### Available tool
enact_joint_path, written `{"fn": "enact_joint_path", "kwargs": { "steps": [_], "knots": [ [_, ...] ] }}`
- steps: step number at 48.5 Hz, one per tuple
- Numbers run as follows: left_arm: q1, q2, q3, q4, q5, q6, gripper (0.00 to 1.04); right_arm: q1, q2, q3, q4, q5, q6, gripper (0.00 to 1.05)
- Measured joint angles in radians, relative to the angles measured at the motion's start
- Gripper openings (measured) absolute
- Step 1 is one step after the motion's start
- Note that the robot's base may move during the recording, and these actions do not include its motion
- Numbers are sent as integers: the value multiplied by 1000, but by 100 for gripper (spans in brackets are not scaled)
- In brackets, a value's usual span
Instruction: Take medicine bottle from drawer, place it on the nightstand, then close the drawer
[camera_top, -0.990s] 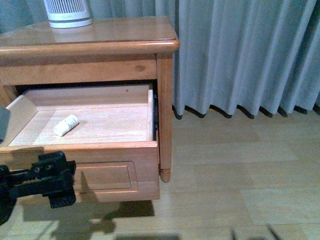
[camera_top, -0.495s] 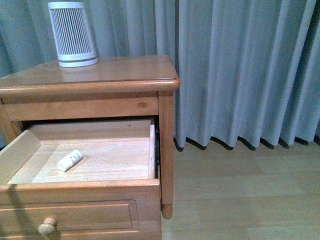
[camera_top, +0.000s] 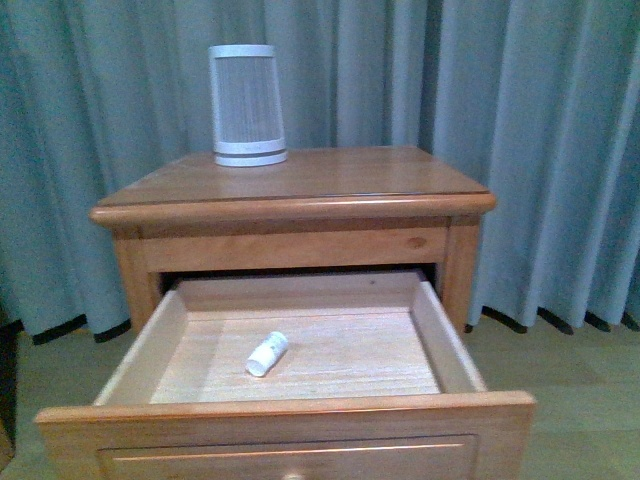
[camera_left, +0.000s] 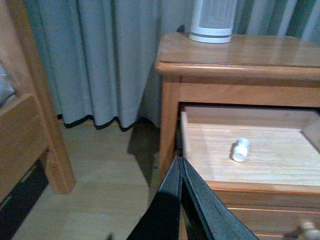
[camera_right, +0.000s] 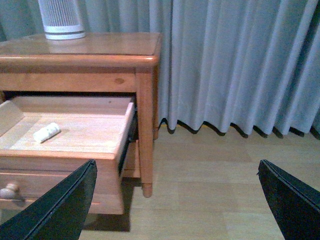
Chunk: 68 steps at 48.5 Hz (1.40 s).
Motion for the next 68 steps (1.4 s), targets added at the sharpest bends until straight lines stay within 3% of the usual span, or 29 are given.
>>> {"fn": "enact_joint_path", "kwargs": {
  "steps": [22,26,31,38,44,52,54,68],
  "knots": [
    [2,-202,-75,-120,-2,0,3,0,0,0,0,-5,0,98],
    [2,-224,-101,-120,0,1,3,-8,80,67,-158,-93,27,98],
    [2,-258,-101,-148,-1,1,3,51,230,225,-272,-68,39,98],
    [2,-330,-101,-219,-1,1,3,222,641,589,30,47,13,98],
    [2,-364,-101,-253,-1,1,3,255,970,708,167,88,0,98],
    [2,-401,-101,-290,-1,1,3,275,1369,860,217,139,25,98],
    [2,-406,-101,-295,-1,1,6,282,1439,892,228,153,31,98],
    [2,-412,-101,-296,-1,1,50,358,1892,1137,240,195,79,98]
  ]
}}
